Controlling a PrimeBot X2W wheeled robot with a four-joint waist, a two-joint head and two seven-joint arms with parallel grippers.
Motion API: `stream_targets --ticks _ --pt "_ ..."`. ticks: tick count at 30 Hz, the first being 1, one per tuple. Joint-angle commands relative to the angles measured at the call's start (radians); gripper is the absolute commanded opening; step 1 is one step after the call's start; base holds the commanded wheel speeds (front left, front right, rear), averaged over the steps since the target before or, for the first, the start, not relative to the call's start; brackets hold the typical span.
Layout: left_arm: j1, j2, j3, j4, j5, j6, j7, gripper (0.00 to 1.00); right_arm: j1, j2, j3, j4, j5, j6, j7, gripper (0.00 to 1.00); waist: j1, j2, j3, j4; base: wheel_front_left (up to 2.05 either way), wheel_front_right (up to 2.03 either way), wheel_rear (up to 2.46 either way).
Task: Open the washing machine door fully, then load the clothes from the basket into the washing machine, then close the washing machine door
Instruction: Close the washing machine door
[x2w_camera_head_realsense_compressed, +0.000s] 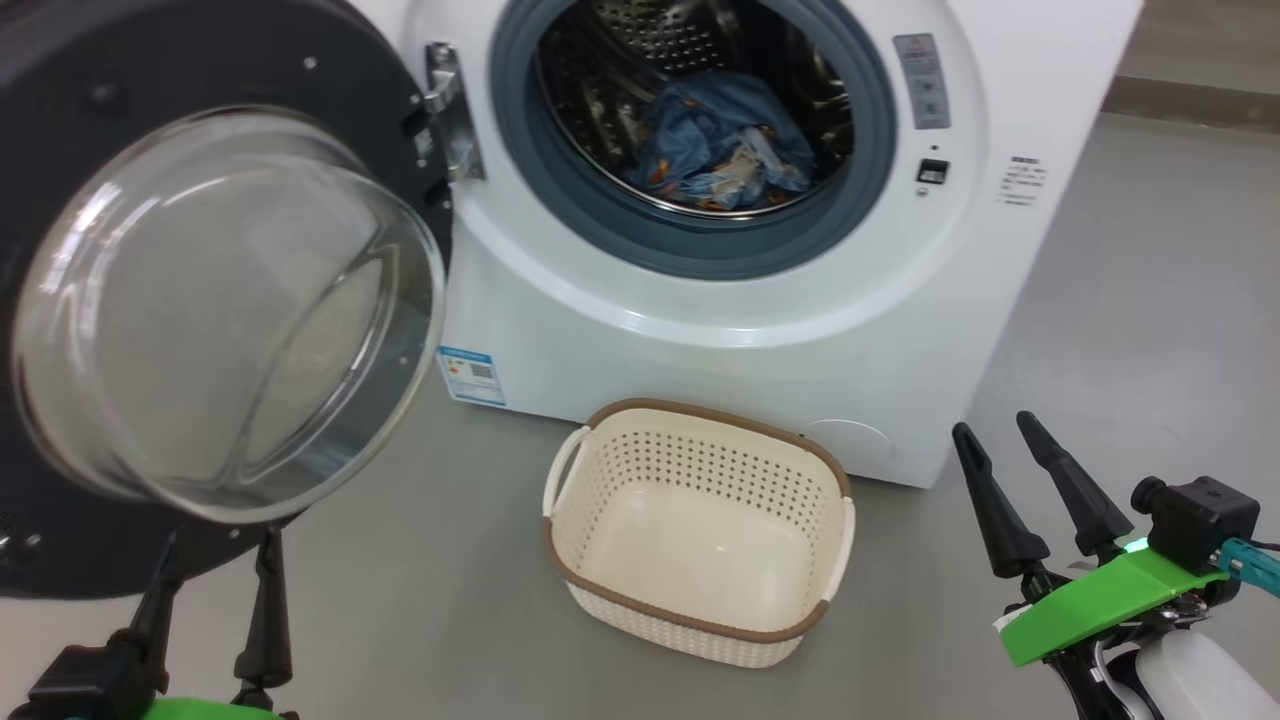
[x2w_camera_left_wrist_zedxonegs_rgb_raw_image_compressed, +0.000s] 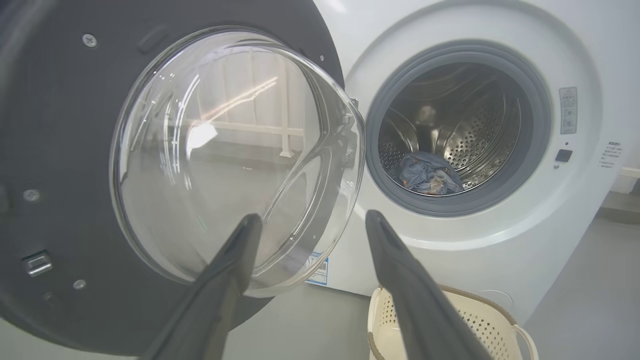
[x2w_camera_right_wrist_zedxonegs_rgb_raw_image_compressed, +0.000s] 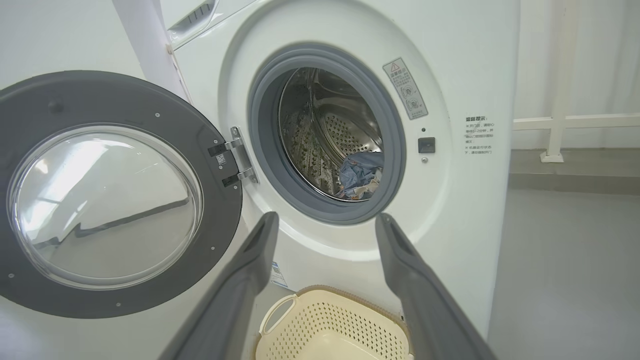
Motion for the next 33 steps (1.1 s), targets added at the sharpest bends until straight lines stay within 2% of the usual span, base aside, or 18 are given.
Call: stream_targets --ticks 1,18,33 --pt "-0.021 0.024 0.036 -0.014 0.005 0.004 0.003 1.0 0.003 -0.01 0.021 -0.019 0.009 0.005 -0.008 1.0 0.0 -0.0001 -0.001 0.048 0.0 0.0 0.0" --pt "-0.016 0.023 0.026 -0.014 -0.003 0.009 -0.001 1.0 0.002 -0.011 0.033 -0.012 0.012 0.005 -0.008 1.0 0.0 -0.0001 -0.007 0.188 0.0 0.0 0.0" --pt "-0.005 0.034 0.02 -0.027 -0.009 0.021 0.008 1.0 0.005 -0.009 0.054 -0.01 0.019 0.005 -0.008 1.0 0.0 -0.0001 -0.027 0.218 0.0 0.0 0.0"
